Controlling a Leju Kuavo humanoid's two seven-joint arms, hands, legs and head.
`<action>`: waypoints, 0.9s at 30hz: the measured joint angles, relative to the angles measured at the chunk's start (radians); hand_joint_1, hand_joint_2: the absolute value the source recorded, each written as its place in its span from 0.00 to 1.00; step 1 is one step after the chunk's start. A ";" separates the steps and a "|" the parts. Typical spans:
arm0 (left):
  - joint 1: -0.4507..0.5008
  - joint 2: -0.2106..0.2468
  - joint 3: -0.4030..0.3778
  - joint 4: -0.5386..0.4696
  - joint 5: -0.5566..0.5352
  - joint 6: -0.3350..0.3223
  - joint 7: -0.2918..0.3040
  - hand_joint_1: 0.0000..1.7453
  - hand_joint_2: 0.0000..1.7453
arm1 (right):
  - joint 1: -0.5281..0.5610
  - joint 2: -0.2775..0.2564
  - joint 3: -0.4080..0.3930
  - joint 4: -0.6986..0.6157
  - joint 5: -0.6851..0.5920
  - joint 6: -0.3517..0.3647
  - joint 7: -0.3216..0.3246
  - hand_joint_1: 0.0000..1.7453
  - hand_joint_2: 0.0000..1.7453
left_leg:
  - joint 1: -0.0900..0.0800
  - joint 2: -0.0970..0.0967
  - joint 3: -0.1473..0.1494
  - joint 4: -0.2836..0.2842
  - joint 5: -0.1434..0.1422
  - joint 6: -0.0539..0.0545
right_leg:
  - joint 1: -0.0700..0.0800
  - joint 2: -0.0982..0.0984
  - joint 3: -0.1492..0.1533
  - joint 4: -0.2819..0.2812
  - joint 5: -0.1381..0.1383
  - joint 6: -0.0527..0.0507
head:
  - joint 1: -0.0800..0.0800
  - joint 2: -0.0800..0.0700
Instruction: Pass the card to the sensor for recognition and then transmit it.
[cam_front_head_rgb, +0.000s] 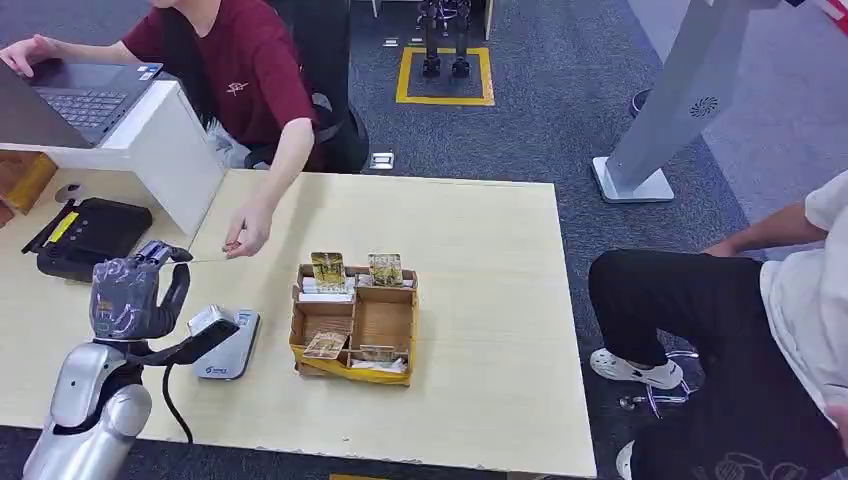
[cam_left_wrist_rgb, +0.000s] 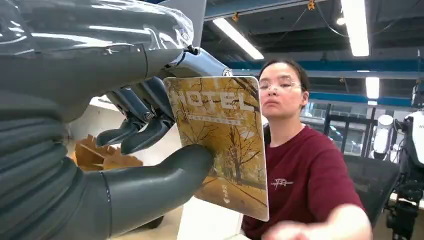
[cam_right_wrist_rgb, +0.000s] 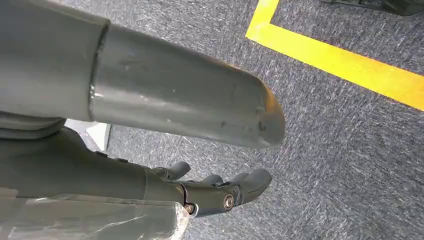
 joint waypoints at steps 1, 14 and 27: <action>0.000 -0.001 0.000 0.000 0.010 -0.009 0.001 1.00 1.00 | 0.000 0.000 0.000 0.000 0.000 0.000 0.001 0.00 0.00 | 0.000 0.000 0.000 0.000 0.000 0.000 | 0.000 0.000 0.000 0.000 0.000 0.000 | 0.000 0.000; 0.012 -0.035 0.010 0.000 0.527 -0.482 0.047 1.00 1.00 | 0.000 0.000 0.000 0.000 -0.010 -0.008 0.017 0.00 0.00 | 0.000 0.000 0.000 0.000 0.000 0.000 | 0.000 0.001 0.000 0.000 0.000 0.000 | 0.000 0.000; 0.053 0.052 0.030 0.006 0.704 -0.646 0.135 1.00 1.00 | 0.001 0.000 0.000 0.000 -0.005 -0.016 0.021 0.00 0.00 | 0.001 0.000 0.000 0.000 0.000 0.000 | 0.000 0.000 0.000 0.000 0.000 0.000 | 0.000 0.000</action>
